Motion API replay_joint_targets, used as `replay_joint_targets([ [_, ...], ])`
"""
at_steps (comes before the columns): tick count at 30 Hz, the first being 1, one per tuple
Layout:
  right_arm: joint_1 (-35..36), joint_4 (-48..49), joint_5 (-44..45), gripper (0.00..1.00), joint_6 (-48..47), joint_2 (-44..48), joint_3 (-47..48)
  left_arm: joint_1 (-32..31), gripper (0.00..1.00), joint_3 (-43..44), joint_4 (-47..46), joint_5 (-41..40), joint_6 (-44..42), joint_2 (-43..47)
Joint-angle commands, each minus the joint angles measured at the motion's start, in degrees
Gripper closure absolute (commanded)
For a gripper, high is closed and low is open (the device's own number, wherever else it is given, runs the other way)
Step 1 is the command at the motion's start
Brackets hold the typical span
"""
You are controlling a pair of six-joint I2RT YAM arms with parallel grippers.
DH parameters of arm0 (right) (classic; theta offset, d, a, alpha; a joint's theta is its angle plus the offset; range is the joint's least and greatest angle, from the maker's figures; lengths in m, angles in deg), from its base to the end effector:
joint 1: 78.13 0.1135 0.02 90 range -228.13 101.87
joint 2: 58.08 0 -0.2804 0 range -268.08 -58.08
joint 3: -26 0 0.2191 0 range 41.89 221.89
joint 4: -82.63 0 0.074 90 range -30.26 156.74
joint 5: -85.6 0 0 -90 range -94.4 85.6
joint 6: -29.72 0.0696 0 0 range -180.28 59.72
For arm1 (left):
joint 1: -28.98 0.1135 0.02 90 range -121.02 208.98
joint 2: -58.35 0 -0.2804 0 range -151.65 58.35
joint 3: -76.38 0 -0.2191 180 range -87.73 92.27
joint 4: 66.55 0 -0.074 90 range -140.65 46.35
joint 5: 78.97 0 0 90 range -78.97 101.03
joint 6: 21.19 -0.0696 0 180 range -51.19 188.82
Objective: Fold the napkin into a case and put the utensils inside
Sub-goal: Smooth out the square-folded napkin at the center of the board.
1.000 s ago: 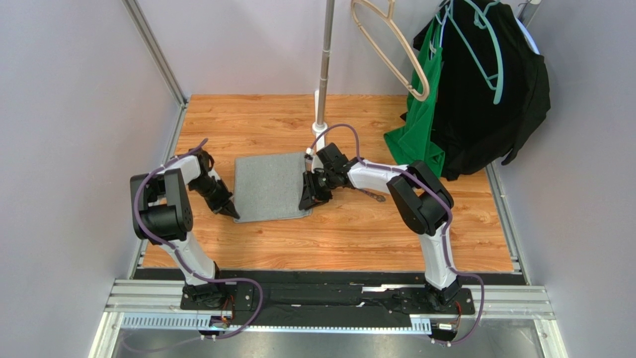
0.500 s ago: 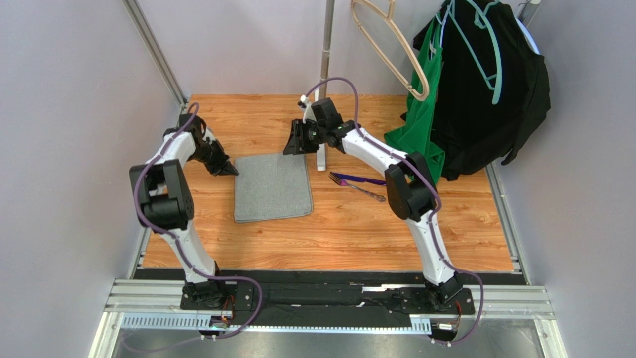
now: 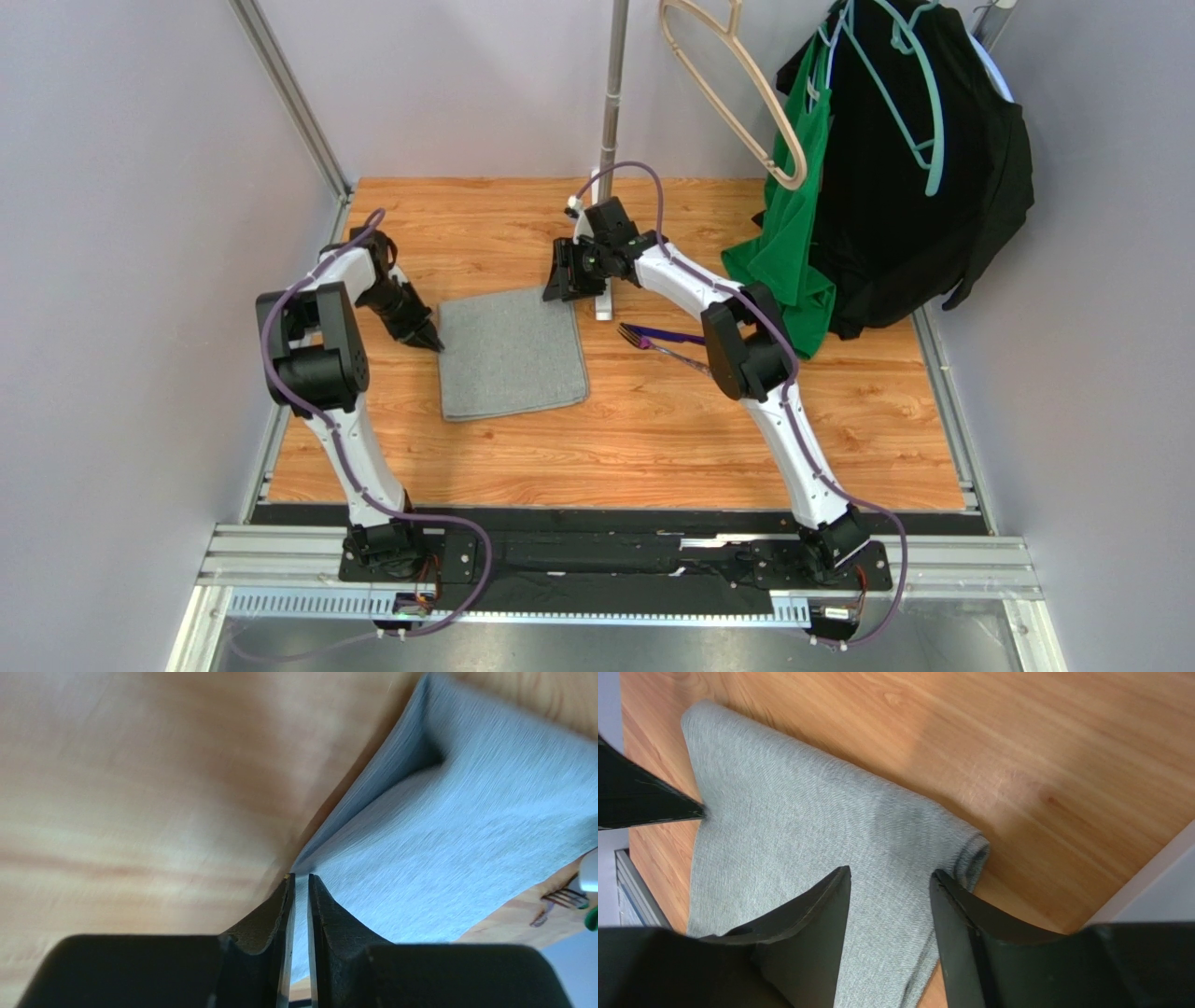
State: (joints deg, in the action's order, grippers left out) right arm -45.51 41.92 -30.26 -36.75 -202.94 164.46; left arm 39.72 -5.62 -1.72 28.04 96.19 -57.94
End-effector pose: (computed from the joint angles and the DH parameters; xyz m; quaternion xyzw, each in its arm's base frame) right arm 0.4553 0.3275 0.1504 -0.1534 0.8978 0.3515 0.2164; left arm 0.3664 0.0488 0.1566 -0.3140 0.9360 -0.1547 0.0374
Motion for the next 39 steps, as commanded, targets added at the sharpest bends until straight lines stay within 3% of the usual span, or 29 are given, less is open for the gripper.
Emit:
replay_joint_targets([
  [1,0.95,-6.99,4.15,0.43,-4.28,9.14,0.06,-1.77,0.79,-4.57,1.88,-5.5,-1.98,13.08],
  [2,1.13,-7.52,4.59,0.37,-4.63,10.89,-1.0,-2.39,0.78,-5.72,1.26,-5.41,-2.15,17.54],
  [5,1.65,-7.53,2.23,0.36,-4.2,16.52,-6.53,-3.8,0.79,-9.76,0.38,-1.65,-1.46,21.79],
  [8,3.23,-2.11,-2.25,0.35,-0.6,21.01,-15.75,-3.89,0.87,-12.75,0.2,2.32,-0.92,20.32],
  [15,7.9,2.31,-4.54,0.37,1.43,24.53,-29.12,-3.8,0.96,-18.12,2.39,-4.79,0.92,14.26],
  [18,7.9,3.29,-4.28,0.4,1.35,24.1,-32.55,-3.71,0.96,-19.87,1.62,-4.19,1.1,12.32],
  [24,7.63,-1.27,3.27,0.41,-2.52,26.37,-35.38,-4.06,0.95,-25.32,-1.29,-2.07,1.01,14.59],
  [31,7.98,-13.32,18.12,0.34,7.04,35.68,-37.56,-6.61,0.84,-27.26,-1.29,-1.2,3.03,32.15],
  [39,9.3,-6.91,12.78,0.6,17.33,34.2,-43.72,-7.23,0.88,-27.18,-2.26,3.28,2.42,32.62],
])
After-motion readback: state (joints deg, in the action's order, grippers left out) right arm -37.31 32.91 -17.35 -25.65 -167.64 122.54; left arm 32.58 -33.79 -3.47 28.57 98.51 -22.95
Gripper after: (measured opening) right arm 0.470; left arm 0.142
